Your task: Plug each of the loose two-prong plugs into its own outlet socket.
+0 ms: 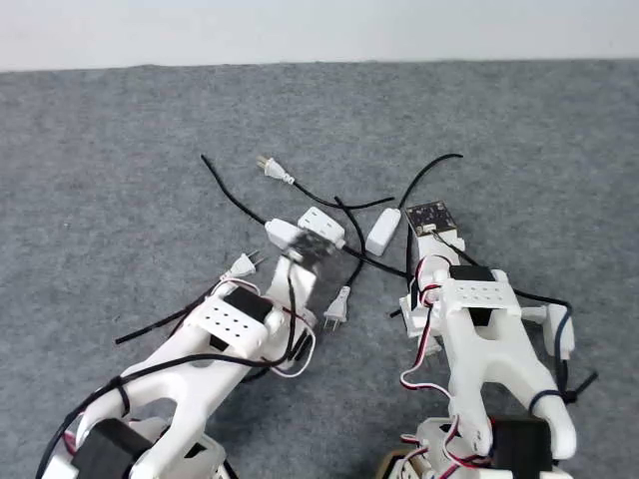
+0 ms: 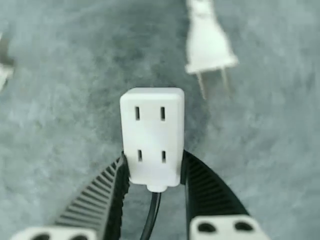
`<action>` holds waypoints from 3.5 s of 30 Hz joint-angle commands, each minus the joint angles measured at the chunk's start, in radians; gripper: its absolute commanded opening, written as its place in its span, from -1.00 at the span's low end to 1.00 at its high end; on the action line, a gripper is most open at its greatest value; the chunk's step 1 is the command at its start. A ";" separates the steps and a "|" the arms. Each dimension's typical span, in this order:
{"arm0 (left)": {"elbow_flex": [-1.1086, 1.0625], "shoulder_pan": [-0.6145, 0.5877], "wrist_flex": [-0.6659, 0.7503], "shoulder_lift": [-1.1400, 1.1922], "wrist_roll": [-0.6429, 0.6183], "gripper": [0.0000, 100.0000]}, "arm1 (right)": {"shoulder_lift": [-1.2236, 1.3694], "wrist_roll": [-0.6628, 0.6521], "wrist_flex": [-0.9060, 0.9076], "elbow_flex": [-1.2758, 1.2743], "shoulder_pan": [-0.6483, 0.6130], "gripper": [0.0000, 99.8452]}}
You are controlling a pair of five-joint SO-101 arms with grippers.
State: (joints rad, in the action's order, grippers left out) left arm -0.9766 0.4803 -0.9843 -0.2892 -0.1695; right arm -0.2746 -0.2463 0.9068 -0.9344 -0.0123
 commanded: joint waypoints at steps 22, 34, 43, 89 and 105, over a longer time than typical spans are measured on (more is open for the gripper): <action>0.527 -0.203 -0.270 0.003 -0.137 -0.97 | -0.041 -0.018 -0.013 0.003 -0.008 -0.98; 1.205 -0.305 -0.635 0.466 -0.287 -0.98 | -0.041 -0.021 -0.013 0.003 -0.024 -0.98; 1.495 -0.269 -0.621 0.638 -0.448 -0.98 | -0.041 -0.021 -0.025 -0.003 -0.025 -0.98; 0.209 -0.080 -0.003 0.267 -0.376 -0.85 | -0.041 -0.015 -0.056 -0.008 -0.030 -0.98; 0.041 -0.080 -0.026 -0.164 -0.338 -0.40 | -0.041 -0.017 -0.056 -0.008 -0.030 -0.98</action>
State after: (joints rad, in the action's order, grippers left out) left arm -0.9198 0.3974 -1.0441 -0.3521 -0.5516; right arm -0.2746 -0.2539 0.8654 -0.9467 -0.0322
